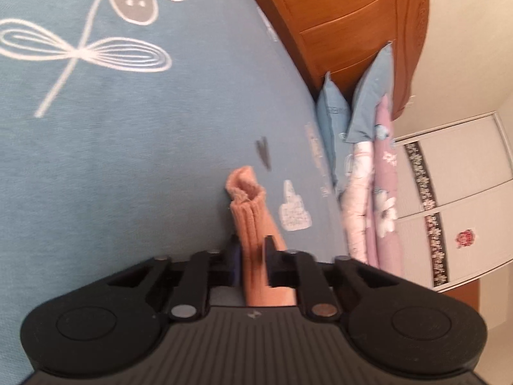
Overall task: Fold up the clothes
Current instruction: 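Close the left gripper on the ribbed sleeve cuff, then lift the cuff with the left gripper and carry it across the sweater body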
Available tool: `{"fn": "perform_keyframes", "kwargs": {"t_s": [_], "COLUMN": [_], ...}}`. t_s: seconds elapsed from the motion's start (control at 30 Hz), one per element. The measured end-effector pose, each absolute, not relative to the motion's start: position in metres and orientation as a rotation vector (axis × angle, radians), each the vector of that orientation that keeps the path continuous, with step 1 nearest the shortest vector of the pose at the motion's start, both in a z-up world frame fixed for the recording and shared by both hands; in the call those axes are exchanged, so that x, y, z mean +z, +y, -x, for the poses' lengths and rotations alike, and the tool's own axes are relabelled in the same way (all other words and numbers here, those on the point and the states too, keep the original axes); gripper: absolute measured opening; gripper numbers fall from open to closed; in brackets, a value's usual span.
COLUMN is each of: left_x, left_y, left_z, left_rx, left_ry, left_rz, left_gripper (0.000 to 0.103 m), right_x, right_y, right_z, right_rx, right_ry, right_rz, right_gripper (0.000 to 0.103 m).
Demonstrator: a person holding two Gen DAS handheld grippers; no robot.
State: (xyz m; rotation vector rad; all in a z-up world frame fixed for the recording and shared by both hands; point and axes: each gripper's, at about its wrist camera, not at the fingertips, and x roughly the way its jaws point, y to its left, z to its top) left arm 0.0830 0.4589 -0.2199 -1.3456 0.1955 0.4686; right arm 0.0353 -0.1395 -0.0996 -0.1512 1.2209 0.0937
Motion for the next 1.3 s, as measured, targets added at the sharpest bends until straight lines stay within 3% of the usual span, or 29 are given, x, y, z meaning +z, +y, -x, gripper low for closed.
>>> {"fn": "perform_keyframes", "kwargs": {"t_s": [0.6,0.93,1.3], "left_x": [-0.098,-0.019,0.015], "left_y": [0.429,0.343,0.246], "left_z": [-0.143,-0.199,-0.253], "left_rx": [0.353,0.126,-0.078], "left_ry": [0.377,0.428,0.485], "left_rz": [0.965,0.778,0.741], "left_gripper": [0.008,0.007,0.007], "right_x": [-0.094,-0.093,-0.096], "right_y": [-0.16,-0.197,-0.226], "right_z": [-0.036,-0.027,-0.021], "right_rx": [0.104,0.104,0.058], "right_ry": [1.193,1.162,1.144], "right_rz": [0.045,-0.057,-0.133], "right_gripper": [0.103,0.103,0.103]}}
